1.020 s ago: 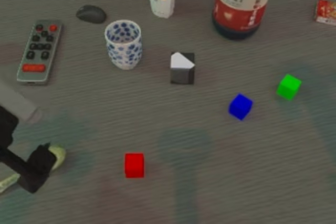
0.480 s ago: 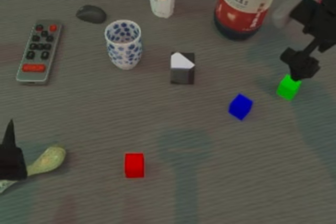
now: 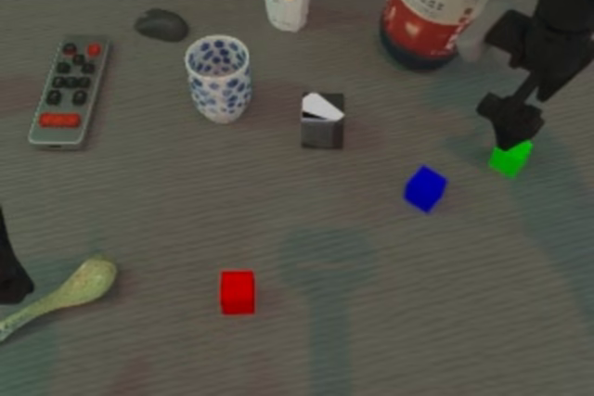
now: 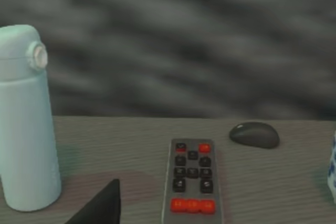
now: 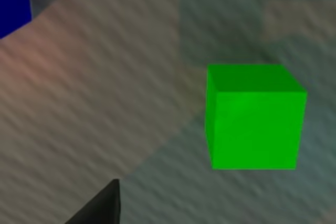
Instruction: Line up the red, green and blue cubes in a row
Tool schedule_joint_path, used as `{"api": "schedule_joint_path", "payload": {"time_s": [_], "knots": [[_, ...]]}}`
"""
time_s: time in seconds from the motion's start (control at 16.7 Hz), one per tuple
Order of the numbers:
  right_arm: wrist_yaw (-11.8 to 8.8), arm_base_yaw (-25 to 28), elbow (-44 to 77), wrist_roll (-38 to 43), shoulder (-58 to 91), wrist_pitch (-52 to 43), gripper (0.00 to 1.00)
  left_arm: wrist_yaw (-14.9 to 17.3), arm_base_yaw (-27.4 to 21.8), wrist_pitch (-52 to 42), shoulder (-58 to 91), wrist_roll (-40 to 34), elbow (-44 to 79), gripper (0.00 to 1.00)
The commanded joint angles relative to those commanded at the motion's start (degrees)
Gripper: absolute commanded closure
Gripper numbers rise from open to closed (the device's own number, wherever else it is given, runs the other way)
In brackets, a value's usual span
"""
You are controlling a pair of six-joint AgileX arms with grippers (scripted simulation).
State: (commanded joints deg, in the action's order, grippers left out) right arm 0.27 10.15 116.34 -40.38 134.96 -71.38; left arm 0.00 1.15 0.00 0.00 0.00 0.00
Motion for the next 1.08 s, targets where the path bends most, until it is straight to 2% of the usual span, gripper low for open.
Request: {"api": "schedule_joint_path", "payload": {"time_s": [0.3,0.66,0.96,1.08], "knots": [[0.0,-0.2,-1.0,0.0,0.2,1.1,0.0,0.0,0.0,0.0,0.0,0.0,0.0,0.0],[0.0,0.0,-9.2,0.1,3.8,13.4,0.0,0.0,0.0,0.0,0.0,0.0,0.0,0.0],[0.1,0.1,-10.5,0.1,4.6,15.0,0.0,0.0,0.0,0.0,0.0,0.0,0.0,0.0],[0.1,0.1,-10.5,0.1,4.6,15.0,0.15,0.0,0.0,0.0,0.0,0.0,0.0,0.0]]}}
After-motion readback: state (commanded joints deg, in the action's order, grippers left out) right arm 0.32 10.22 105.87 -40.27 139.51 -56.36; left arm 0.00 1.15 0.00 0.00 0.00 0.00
